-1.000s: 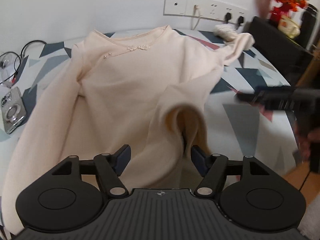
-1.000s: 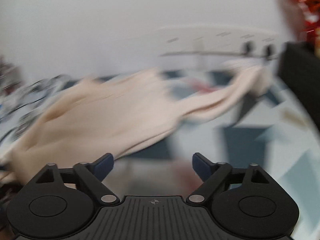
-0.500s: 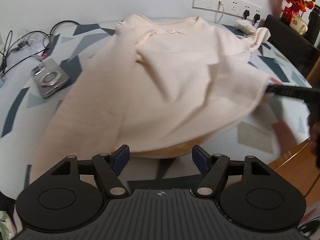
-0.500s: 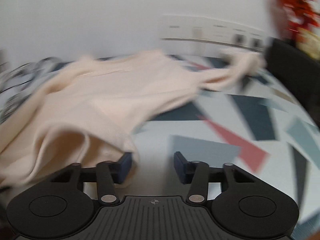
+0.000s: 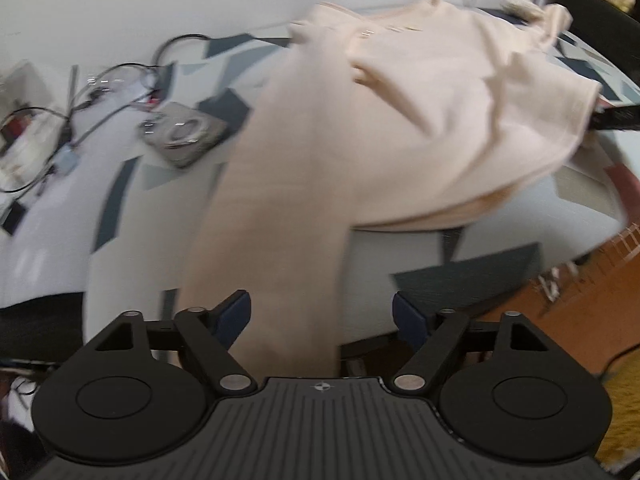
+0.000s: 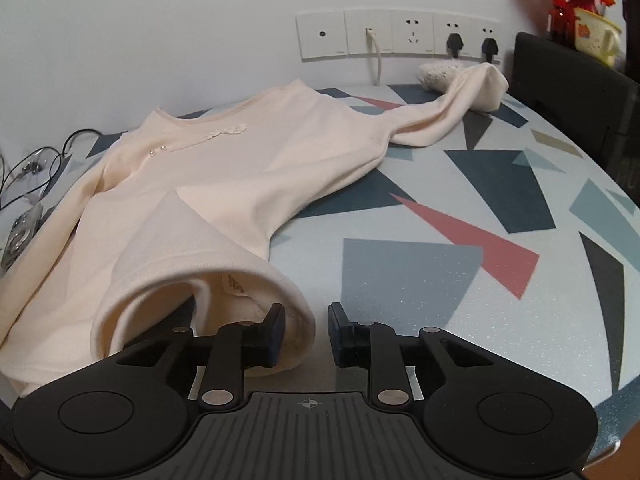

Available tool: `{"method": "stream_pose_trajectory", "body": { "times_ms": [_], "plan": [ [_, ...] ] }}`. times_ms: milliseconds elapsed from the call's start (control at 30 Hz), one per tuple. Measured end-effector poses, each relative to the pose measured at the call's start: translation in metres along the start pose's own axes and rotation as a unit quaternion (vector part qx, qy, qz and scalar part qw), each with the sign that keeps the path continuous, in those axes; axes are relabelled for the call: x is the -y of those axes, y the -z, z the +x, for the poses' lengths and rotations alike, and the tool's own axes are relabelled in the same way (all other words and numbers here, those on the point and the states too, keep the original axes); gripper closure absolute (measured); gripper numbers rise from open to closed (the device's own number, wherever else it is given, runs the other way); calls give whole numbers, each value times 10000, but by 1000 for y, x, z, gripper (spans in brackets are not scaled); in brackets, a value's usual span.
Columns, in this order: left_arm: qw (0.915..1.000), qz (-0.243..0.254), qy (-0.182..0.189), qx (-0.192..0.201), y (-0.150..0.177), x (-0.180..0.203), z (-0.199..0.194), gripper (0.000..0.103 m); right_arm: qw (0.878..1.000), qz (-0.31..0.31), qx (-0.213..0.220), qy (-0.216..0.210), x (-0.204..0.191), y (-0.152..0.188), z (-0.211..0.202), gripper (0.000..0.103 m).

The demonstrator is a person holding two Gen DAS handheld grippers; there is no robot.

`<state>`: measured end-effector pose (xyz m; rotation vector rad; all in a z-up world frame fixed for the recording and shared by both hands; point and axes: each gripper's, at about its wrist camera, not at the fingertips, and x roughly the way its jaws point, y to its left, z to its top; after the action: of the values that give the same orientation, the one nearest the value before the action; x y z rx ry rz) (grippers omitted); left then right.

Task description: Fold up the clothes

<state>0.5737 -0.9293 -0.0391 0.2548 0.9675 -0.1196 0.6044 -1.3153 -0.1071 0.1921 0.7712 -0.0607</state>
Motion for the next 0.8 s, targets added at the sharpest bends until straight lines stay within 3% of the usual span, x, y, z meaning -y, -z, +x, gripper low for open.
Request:
{"method": "stream_pose_trajectory", "body": {
  "times_ms": [133,167,200,233,400,500,600,800],
  "plan": [
    [9996,-190,-179,-142,3,-5,16,24,10000,13,-48,-17,-1,0,-1,80],
    [9995,-306,-114,-54,5,-8,16,34,10000,25,-63,-22,-1,0,-1,80],
    [9989,-463,16,-20,5,-12,16,74,10000,31,-77,-26,-1,0,-1,80],
    [9977,-652,149,-56,3,-16,14,92,10000,18,-92,-27,-1,0,-1,80],
    [9929,-1178,48,139,-3,-29,-10,96,9998,115,-133,-121,2,-1,-1,79],
    [9812,-1848,-4,558,-17,-43,-46,96,9987,427,-141,-248,9,1,0,77],
    [9752,-1981,-35,984,-46,-54,-77,96,9966,735,-66,-371,15,4,-1,78],
    [9677,-1866,115,1692,-132,-77,-91,96,9901,1281,-136,-558,23,3,2,88]
  ]
}}
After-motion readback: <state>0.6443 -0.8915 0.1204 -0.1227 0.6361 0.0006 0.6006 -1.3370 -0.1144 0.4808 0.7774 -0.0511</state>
